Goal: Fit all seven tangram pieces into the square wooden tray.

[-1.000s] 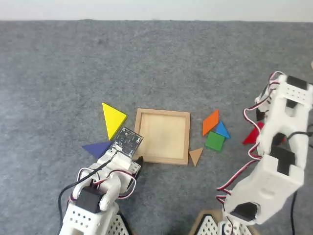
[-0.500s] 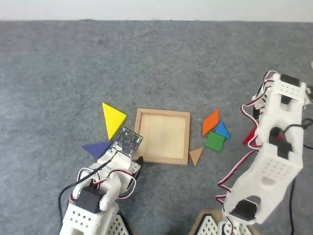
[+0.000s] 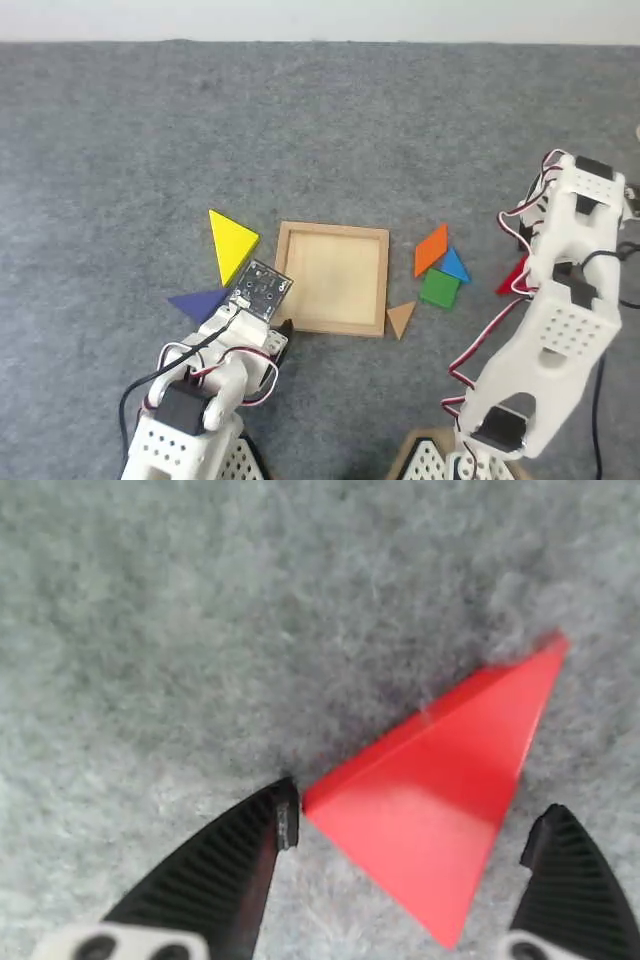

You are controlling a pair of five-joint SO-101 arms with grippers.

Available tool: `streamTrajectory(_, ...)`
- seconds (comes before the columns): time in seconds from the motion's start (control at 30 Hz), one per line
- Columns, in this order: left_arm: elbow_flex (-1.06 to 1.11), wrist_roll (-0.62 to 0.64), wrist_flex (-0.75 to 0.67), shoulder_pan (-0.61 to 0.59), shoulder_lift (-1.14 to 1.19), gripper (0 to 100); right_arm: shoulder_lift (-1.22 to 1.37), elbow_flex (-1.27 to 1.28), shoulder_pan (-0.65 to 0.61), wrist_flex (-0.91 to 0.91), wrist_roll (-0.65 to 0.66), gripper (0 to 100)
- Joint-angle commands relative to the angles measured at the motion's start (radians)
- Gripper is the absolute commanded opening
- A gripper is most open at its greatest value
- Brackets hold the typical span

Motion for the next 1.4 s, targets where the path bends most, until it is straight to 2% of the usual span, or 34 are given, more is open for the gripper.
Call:
streamTrajectory(0.0,-0.007,0.005,0.0,-0.003,-0.02,13,-0.005,-0.04,0.005,-0.008,-0.009,27.3)
streamTrajectory(0.1,-0.007,0.005,0.0,-0.003,-0.02,13,-0.008,-0.04,0.012,-0.008,-0.006,21.7)
streamTrajectory(0.5,-0.007,0.005,0.0,-0.003,-0.02,13,-0.015,-0.112,0.096,0.042,-0.006,21.3)
streamTrajectory(0.6,-0.007,0.005,0.0,-0.003,-0.02,13,-0.015,-0.143,0.091,0.091,-0.002,21.3)
streamTrajectory(0.77,-0.007,0.005,0.0,-0.003,-0.02,13,-0.015,-0.199,0.027,0.174,0.098,21.2)
streamTrajectory(0.87,-0.007,0.005,0.0,-0.003,-0.02,13,-0.015,-0.235,0.016,0.229,0.1,21.3)
streamTrajectory(0.97,-0.007,0.005,0.0,-0.003,-0.02,13,-0.013,-0.293,0.064,0.257,0.037,23.0)
streamTrajectory(1.13,-0.007,0.005,0.0,-0.003,-0.02,13,0.018,-0.322,0.142,0.199,-0.141,33.7)
streamTrajectory(1.37,-0.007,0.005,0.0,-0.003,-0.02,13,0.147,-0.336,0.062,0.151,-0.146,35.4)
